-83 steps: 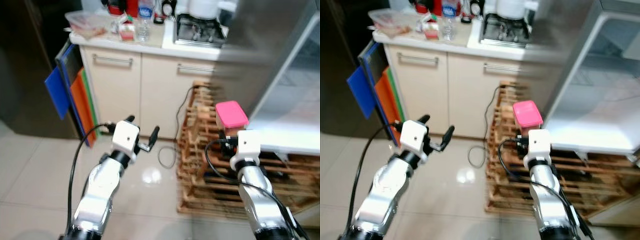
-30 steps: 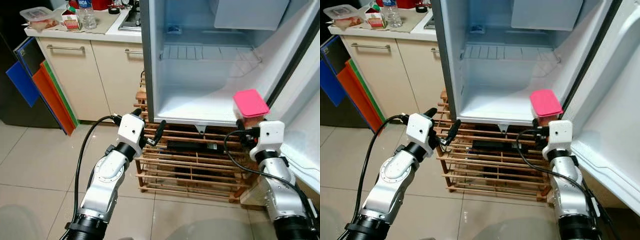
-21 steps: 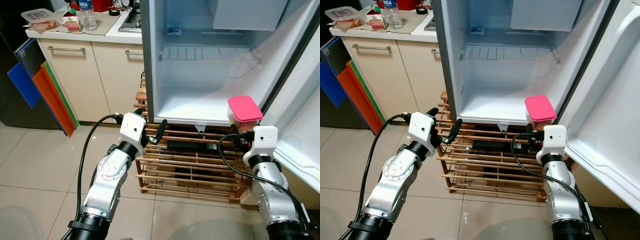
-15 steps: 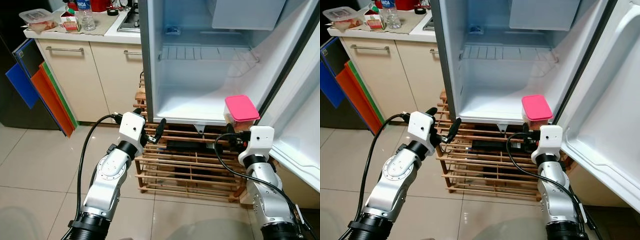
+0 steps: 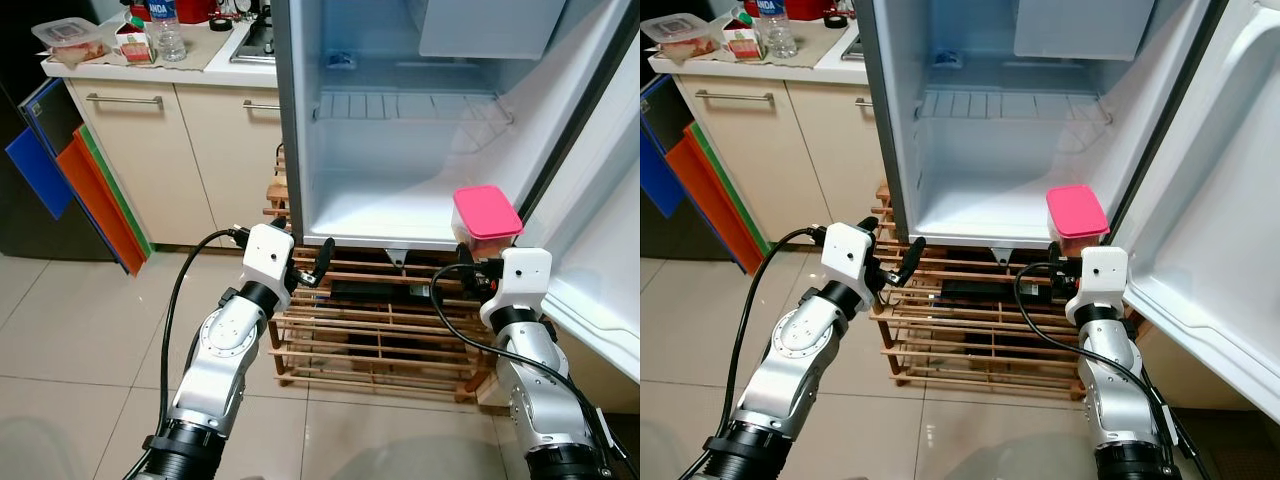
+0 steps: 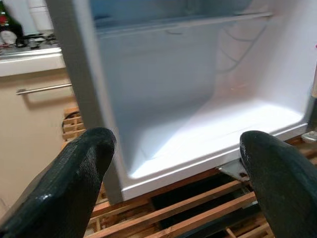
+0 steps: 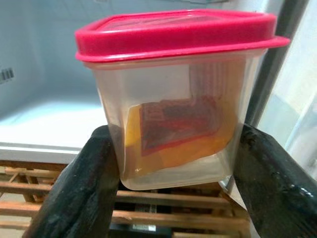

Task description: Restocking fridge

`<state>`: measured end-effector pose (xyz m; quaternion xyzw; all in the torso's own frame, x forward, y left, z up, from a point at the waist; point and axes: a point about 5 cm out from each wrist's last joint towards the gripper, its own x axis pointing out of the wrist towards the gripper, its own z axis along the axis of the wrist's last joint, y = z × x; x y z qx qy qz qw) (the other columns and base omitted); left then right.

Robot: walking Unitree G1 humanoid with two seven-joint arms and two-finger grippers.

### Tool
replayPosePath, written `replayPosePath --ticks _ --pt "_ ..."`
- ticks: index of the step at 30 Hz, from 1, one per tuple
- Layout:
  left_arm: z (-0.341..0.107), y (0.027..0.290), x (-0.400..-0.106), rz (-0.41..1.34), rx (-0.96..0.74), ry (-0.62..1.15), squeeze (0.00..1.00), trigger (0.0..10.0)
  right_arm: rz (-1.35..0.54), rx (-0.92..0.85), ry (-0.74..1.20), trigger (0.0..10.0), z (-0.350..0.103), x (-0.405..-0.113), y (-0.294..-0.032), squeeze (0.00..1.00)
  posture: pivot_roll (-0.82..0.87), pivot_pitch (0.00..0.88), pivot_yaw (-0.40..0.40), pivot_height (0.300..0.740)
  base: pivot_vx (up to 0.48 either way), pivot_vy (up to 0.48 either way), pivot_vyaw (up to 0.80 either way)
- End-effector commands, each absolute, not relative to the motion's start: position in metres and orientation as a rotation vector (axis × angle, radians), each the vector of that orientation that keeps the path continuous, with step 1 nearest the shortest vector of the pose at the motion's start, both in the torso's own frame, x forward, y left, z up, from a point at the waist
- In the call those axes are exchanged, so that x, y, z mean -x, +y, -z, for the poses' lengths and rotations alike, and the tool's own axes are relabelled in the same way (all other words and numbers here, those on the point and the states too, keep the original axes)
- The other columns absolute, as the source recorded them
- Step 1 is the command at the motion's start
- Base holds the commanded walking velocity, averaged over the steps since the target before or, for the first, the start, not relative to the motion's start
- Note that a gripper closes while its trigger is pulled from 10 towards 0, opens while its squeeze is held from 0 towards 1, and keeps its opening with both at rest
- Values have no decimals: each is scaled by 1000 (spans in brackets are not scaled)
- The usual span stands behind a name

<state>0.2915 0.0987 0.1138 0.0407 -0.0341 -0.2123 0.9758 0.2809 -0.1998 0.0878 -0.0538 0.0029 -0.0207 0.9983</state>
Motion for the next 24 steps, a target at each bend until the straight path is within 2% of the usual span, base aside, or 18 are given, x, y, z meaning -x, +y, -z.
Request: replayPosePath --ticks 1,5,19,24 --pt "-116 96 -295 431 -87 -79 0 10000 38 122 -4 0 -92 -282 -200 0 -65 0 3 740 0 0 -675" --pt "-116 97 -294 431 -68 -75 0 10000 30 129 6 0 -90 -282 -197 0 -56 0 0 740 -64 72 -639" --pt "-114 99 -293 421 -52 -65 0 10000 5 134 18 0 -86 -283 -193 0 -44 0 -7 740 -256 402 -632" --pt "-112 96 -293 423 -94 -63 0 10000 7 135 26 0 -84 -283 -194 0 -46 0 -8 740 0 0 -631"
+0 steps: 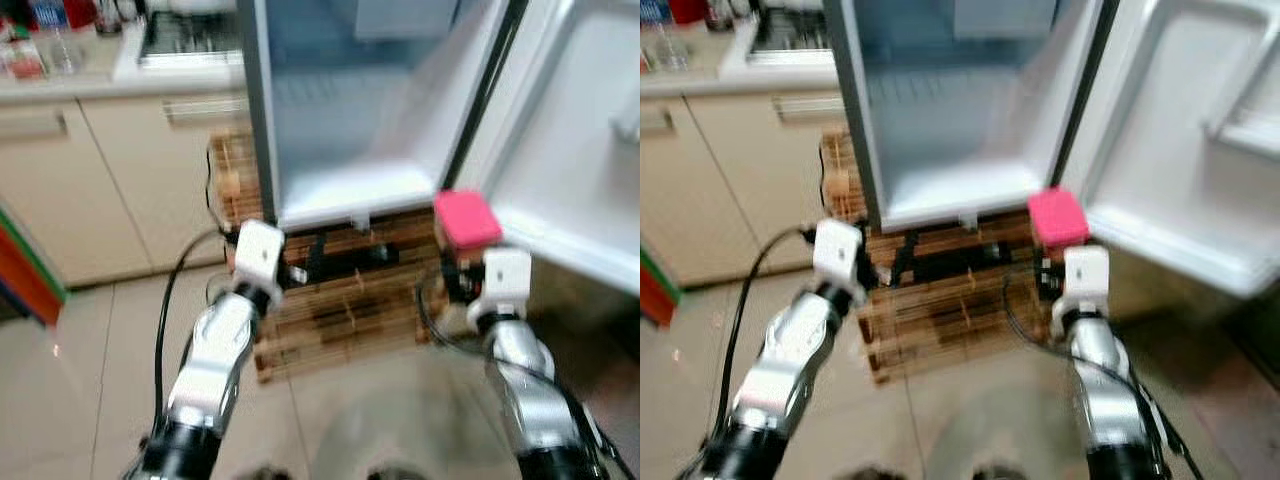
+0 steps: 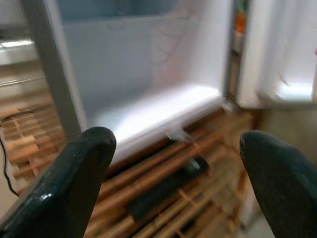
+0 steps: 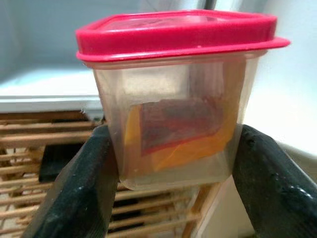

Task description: Restocking fridge

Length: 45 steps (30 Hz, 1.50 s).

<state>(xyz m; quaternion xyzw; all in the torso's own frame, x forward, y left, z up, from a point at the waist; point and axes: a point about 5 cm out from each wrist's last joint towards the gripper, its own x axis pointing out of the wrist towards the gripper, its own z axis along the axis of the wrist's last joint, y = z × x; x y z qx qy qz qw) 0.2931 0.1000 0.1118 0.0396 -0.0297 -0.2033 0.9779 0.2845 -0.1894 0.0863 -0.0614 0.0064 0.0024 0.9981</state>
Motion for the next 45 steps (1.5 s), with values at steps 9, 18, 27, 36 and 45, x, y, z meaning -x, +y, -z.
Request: replayPosePath --ticks 9,18,27,36,45 --pt "-109 94 -292 432 -94 -45 0 10000 -8 140 44 0 -77 -274 -189 0 -51 0 -7 740 0 0 -629" --pt "-108 92 -293 458 -133 -52 0 10000 -7 138 45 0 -74 -272 -185 0 -53 0 1 740 0 0 -607" --pt "-115 92 -293 483 -107 -90 0 10000 -17 152 28 0 -78 -274 -181 0 -53 0 7 740 373 0 -62" --pt "-116 91 -293 472 -44 -94 0 10000 45 140 -9 0 -83 -274 -188 0 -55 0 7 740 480 0 0" --pt "-107 93 -289 493 -67 -51 0 10000 80 132 17 0 -75 -258 -190 0 -60 0 15 740 480 0 0"
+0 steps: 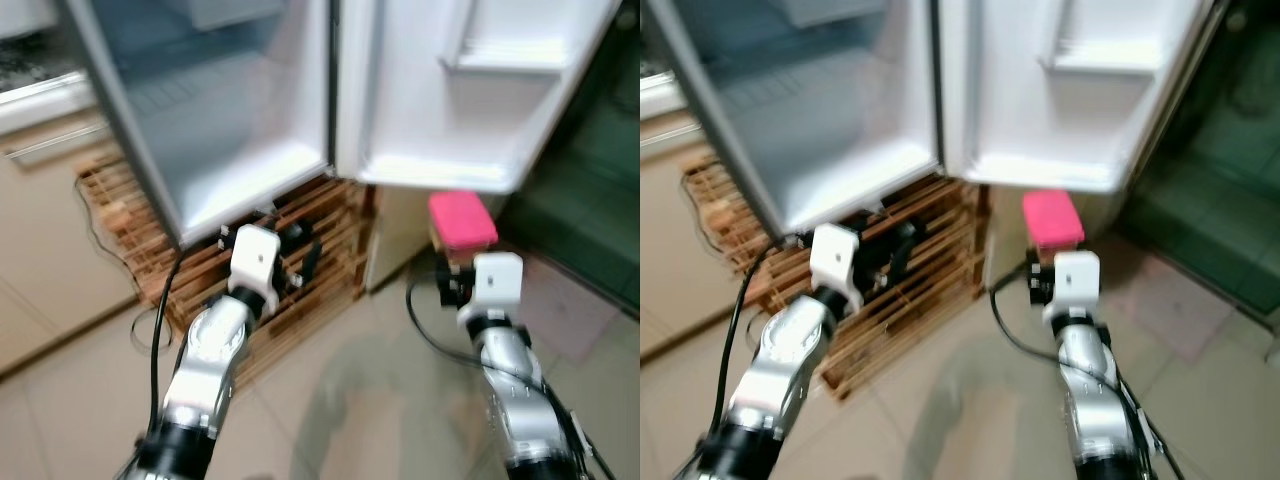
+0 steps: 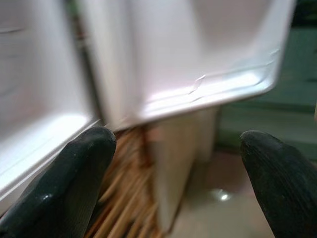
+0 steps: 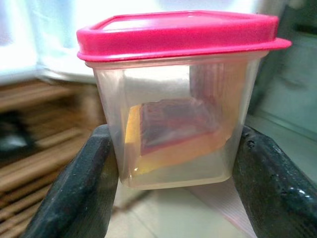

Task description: Restocking fridge

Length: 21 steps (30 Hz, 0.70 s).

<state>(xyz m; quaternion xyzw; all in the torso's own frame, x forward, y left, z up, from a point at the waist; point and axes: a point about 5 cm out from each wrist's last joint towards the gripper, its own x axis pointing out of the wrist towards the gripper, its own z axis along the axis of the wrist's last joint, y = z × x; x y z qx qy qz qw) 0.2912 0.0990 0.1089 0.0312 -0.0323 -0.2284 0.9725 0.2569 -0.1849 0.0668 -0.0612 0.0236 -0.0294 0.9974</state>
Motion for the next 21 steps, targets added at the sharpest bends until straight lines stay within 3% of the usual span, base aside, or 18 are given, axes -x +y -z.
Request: replayPosePath --ticks 1,8,21 --pt "-107 92 -288 505 -63 -49 0 10000 90 136 12 0 -75 -256 -191 0 -60 0 15 740 480 0 0" --pt "-107 96 -285 501 -63 -63 0 10000 82 169 -58 0 -91 -251 -188 0 -68 0 16 740 69 0 0" --pt "-107 91 -289 543 -91 -61 0 10000 27 157 -62 0 -100 -273 -184 0 -80 0 34 740 0 0 0"
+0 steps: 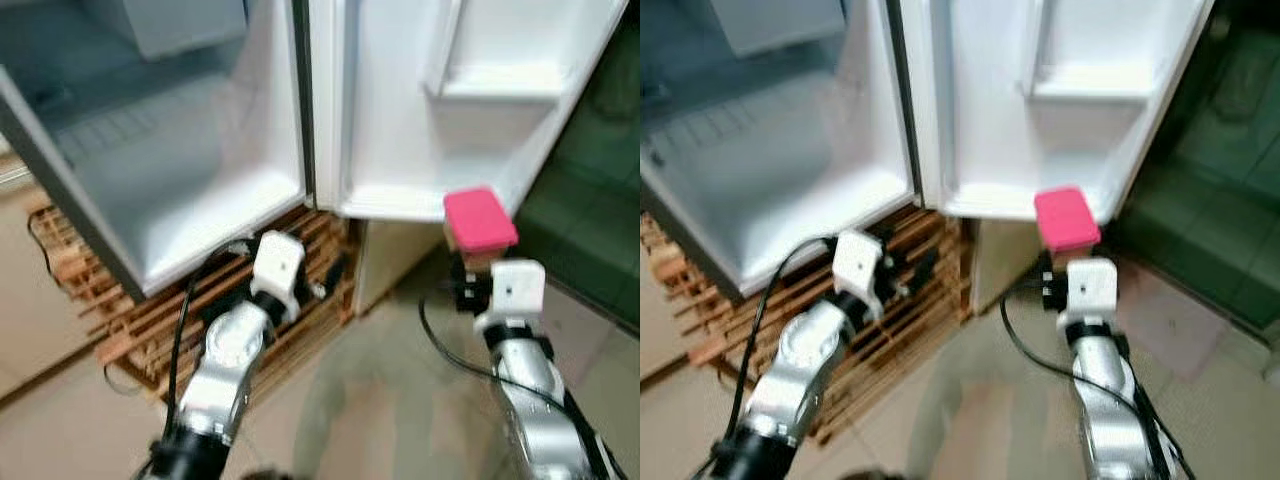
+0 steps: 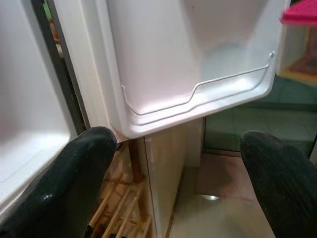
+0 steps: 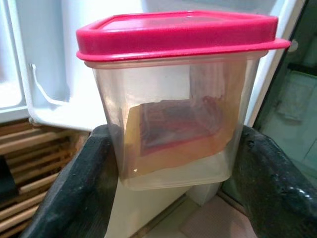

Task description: Restocking fridge

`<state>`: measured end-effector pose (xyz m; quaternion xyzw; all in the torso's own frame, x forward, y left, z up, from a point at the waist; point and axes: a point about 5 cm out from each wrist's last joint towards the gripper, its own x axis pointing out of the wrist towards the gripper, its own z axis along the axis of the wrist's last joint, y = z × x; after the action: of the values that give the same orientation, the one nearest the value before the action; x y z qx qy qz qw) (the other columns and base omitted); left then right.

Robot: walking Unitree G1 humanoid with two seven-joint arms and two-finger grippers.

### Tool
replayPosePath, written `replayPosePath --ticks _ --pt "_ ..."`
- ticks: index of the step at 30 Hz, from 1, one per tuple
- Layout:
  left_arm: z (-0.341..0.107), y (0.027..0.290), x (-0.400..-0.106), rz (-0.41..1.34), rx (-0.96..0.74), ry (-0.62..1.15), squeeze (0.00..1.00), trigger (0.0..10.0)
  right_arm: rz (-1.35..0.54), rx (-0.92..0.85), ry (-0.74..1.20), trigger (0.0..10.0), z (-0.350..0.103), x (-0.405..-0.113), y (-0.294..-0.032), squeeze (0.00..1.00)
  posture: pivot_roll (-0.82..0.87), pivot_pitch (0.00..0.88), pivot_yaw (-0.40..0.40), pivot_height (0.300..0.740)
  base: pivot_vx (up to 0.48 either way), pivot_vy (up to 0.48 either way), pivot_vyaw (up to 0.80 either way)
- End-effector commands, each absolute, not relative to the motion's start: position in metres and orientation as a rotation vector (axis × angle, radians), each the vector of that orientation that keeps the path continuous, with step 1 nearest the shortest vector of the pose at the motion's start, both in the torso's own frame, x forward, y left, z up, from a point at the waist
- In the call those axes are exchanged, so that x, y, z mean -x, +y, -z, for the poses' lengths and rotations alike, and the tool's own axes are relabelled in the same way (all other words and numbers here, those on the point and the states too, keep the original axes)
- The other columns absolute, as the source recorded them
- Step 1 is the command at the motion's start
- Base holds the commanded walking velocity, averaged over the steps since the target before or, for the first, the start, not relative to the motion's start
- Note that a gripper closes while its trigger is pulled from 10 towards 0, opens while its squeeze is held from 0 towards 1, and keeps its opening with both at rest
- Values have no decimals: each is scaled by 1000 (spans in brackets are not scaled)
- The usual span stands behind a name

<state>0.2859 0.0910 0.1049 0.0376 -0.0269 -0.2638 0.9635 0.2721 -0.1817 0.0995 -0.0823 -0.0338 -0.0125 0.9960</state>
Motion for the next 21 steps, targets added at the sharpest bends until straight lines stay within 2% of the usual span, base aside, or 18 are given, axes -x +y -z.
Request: replayPosePath --ticks 1,14,21 --pt "-108 91 -290 544 -92 -62 0 10000 26 153 -57 0 -100 -278 -184 0 -76 0 36 740 0 0 0" --pt "-111 89 -292 524 -104 -70 0 10000 -9 169 -23 0 -109 -319 -192 0 -62 0 43 740 0 0 0" --pt "-114 87 -293 512 -95 -87 0 10000 -66 156 -25 0 -112 -327 -183 0 -62 0 38 740 241 -369 0"
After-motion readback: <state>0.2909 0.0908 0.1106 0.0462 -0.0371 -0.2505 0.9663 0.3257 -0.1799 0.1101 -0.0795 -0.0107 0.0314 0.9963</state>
